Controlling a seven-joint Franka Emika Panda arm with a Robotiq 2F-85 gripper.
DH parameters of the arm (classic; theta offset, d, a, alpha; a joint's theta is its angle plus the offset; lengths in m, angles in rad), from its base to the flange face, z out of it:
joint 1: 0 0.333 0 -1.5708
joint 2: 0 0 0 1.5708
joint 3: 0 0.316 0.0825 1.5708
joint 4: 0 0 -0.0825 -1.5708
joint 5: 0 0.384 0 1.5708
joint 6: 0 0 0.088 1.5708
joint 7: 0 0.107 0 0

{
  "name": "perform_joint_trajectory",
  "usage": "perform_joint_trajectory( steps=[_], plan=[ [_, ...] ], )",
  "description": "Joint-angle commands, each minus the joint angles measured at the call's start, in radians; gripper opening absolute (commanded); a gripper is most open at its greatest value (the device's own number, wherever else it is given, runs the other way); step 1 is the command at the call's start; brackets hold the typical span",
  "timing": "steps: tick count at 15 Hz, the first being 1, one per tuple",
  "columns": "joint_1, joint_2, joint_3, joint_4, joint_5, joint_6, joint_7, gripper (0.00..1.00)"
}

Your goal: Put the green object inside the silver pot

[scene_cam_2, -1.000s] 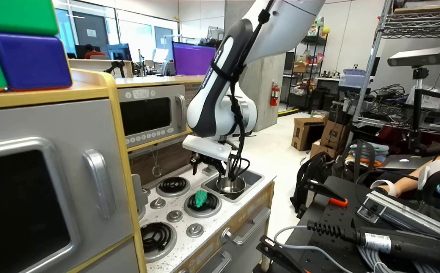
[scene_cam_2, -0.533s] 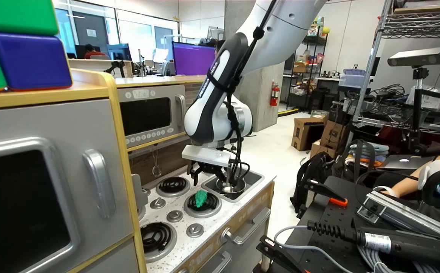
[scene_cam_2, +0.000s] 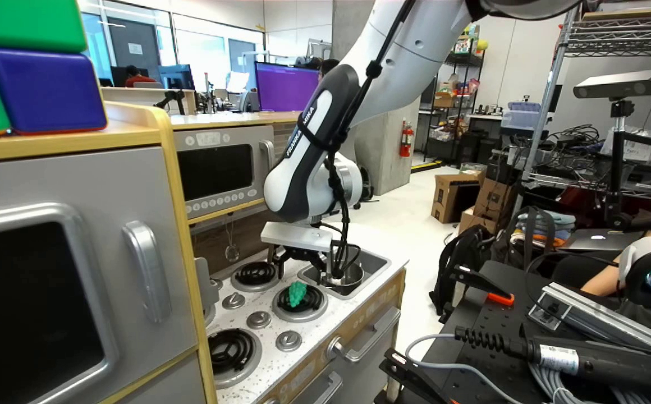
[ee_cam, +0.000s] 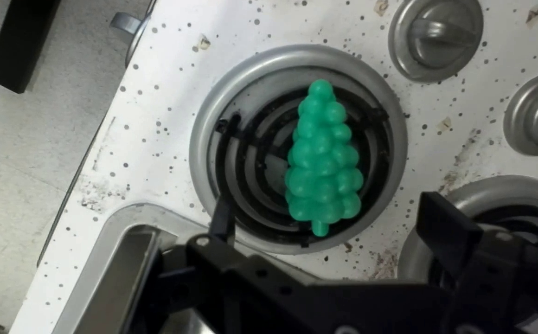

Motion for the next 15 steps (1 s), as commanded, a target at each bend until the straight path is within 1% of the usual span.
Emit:
perform_joint_trajectory(
  steps=[1, 2, 3, 4, 7, 10, 11, 12, 14, 15],
  plan=[
    [0.020, 0.067, -0.027, 0.082, -0.014, -0.037, 0.020, 1.00],
    [0.019, 0.080, -0.029, 0.094, -0.013, -0.035, 0.022, 1.00],
    [0.015, 0.091, -0.029, 0.104, -0.010, -0.033, 0.023, 0.75],
    [0.009, 0.100, -0.027, 0.115, -0.006, -0.034, 0.020, 0.74],
    [-0.010, 0.117, -0.015, 0.137, 0.003, -0.028, 0.003, 0.50],
    [-0.037, 0.111, 0.008, 0.143, 0.018, -0.030, -0.015, 0.27],
    [-0.049, 0.097, 0.021, 0.129, 0.026, -0.024, -0.026, 0.20],
    [-0.062, 0.081, 0.036, 0.112, 0.035, -0.016, -0.039, 0.18],
    [-0.101, 0.020, 0.075, 0.039, 0.066, 0.008, -0.084, 0.18],
    [-0.123, -0.029, 0.089, -0.027, 0.083, 0.039, -0.115, 0.18]
  ],
)
